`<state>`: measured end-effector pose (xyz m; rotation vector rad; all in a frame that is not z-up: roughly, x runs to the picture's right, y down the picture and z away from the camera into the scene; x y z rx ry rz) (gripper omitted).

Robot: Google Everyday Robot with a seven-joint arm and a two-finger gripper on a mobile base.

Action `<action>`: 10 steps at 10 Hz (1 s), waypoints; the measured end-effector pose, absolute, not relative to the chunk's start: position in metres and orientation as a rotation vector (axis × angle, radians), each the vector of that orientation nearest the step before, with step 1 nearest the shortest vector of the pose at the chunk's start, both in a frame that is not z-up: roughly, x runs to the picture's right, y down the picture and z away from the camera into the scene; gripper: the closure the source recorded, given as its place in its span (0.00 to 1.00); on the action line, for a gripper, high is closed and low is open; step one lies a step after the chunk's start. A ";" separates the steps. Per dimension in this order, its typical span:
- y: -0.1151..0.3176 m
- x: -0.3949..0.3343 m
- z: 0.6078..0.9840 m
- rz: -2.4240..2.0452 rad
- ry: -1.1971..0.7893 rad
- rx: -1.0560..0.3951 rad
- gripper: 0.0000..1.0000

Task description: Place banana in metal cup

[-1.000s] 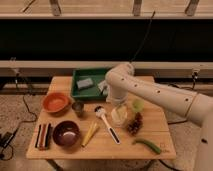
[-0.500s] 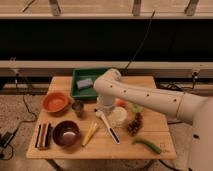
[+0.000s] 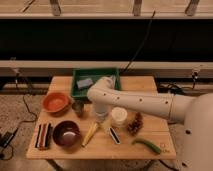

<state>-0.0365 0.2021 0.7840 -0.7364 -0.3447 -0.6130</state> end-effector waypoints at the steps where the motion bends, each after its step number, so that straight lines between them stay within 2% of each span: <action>1: 0.204 -0.041 0.785 -0.619 -0.350 -0.729 0.20; 10: 0.218 -0.064 0.807 -0.640 -0.361 -0.704 0.20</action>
